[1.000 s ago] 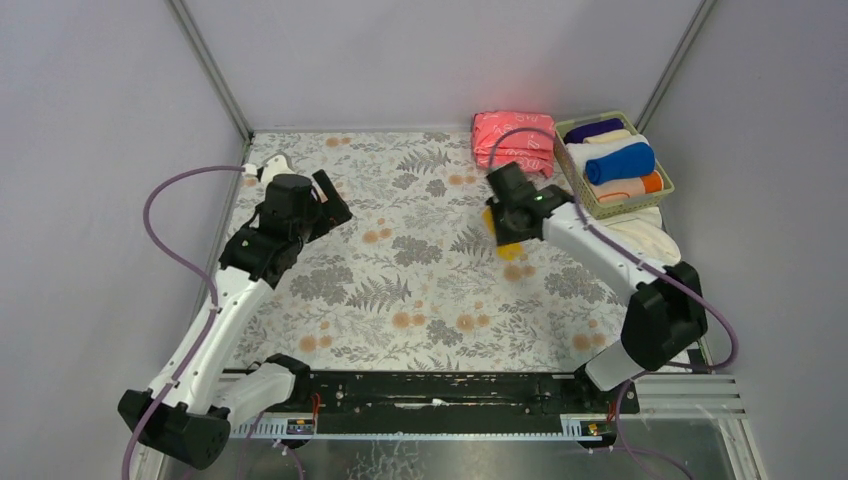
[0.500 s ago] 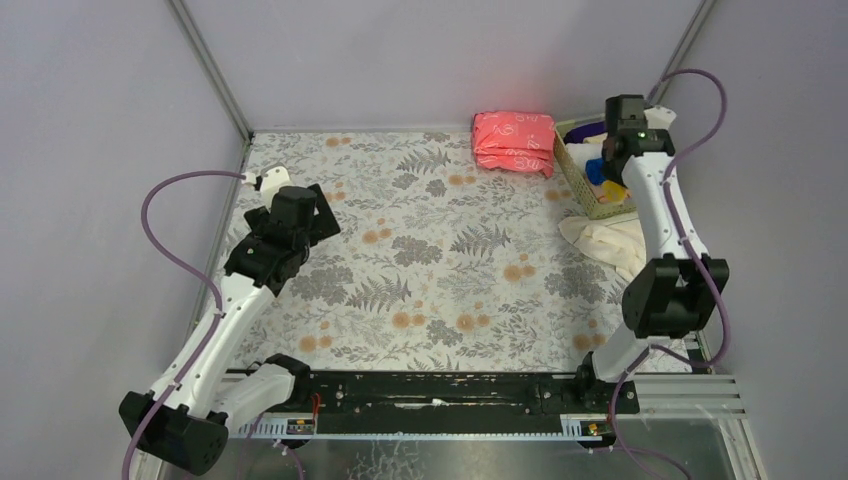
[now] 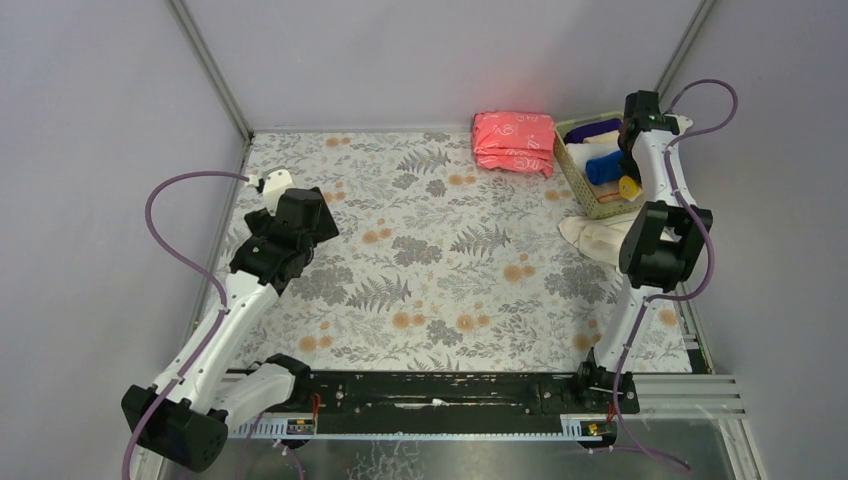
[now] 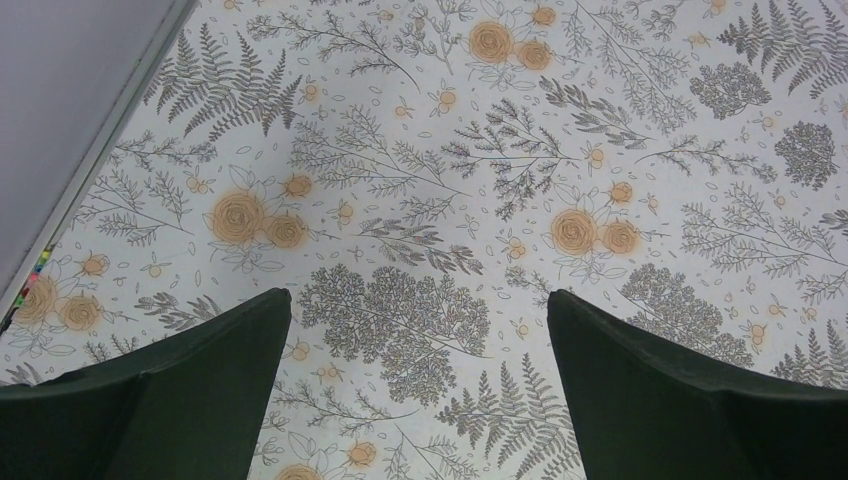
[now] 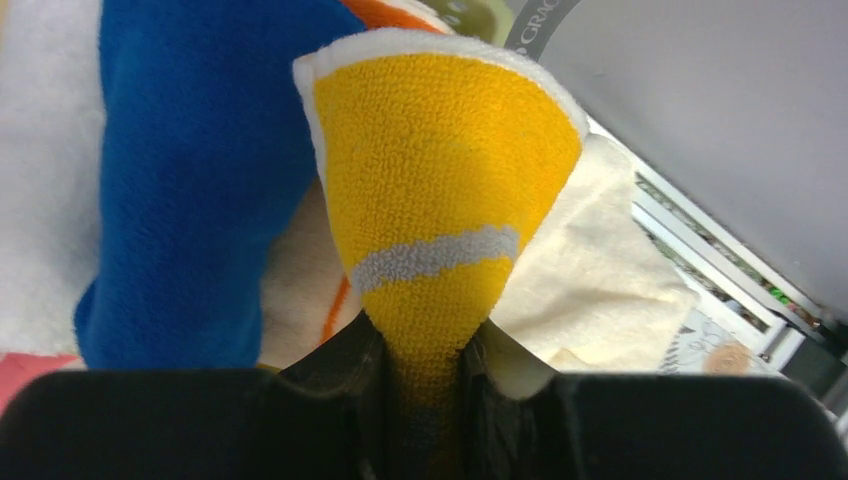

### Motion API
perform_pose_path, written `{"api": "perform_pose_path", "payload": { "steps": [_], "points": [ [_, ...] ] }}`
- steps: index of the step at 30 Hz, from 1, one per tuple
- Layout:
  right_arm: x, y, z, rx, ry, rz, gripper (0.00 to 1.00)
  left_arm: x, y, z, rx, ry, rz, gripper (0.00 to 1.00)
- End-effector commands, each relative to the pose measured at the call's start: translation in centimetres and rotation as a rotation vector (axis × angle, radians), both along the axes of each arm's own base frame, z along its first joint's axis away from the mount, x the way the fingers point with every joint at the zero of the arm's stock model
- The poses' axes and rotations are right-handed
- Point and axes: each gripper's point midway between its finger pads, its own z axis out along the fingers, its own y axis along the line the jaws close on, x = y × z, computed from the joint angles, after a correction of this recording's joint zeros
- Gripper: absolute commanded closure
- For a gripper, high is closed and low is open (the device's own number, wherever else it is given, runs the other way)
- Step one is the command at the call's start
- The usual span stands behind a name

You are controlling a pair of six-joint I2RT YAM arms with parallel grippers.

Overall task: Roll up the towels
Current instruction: Place the towel in the bin.

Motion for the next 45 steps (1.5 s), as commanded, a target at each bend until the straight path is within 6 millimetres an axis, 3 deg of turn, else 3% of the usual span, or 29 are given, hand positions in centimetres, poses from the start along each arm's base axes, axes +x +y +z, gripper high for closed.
{"api": "perform_pose_path", "payload": {
  "steps": [1, 9, 19, 28, 33, 36, 42, 45],
  "points": [
    [2.8, 0.1, 1.1, 0.032, -0.083, -0.009, 1.0, 0.4, 0.4, 0.1, 0.028, -0.019, 0.024, 0.0],
    [4.5, 1.5, -1.7, 0.128, -0.085, 0.016, 1.0, 0.4, 0.4, -0.3, 0.027, -0.009, 0.019, 0.0],
    [6.5, 2.7, -1.4, 0.199, -0.183, 0.024, 1.0, 0.4, 0.3, -0.3, 0.022, -0.01, 0.012, 0.0],
    [7.2, 3.7, -5.6, 0.272, -0.139, 0.026, 1.0, 0.4, 0.2, -0.4, 0.015, -0.009, 0.006, 0.0],
    [6.6, 4.0, -8.0, 0.29, -0.095, 0.031, 0.91, 0.4, 0.1, -0.5, 0.011, -0.008, 0.001, 0.0],
    [6.2, 4.0, -7.5, 0.287, -0.093, 0.03, 0.82, 0.4, 0.1, -0.4, 0.007, -0.01, 0.0, 0.0],
    [6.0, 3.6, -3.4, 0.243, -0.173, 0.05, 0.6, 0.3, 0.1, -0.3, 0.002, -0.015, -0.004, 0.0],
    [5.7, 3.5, -2.3, 0.228, -0.183, 0.053, 0.51, 0.3, 0.1, -0.3, 0.001, -0.017, -0.003, 0.0]
  ]
}}
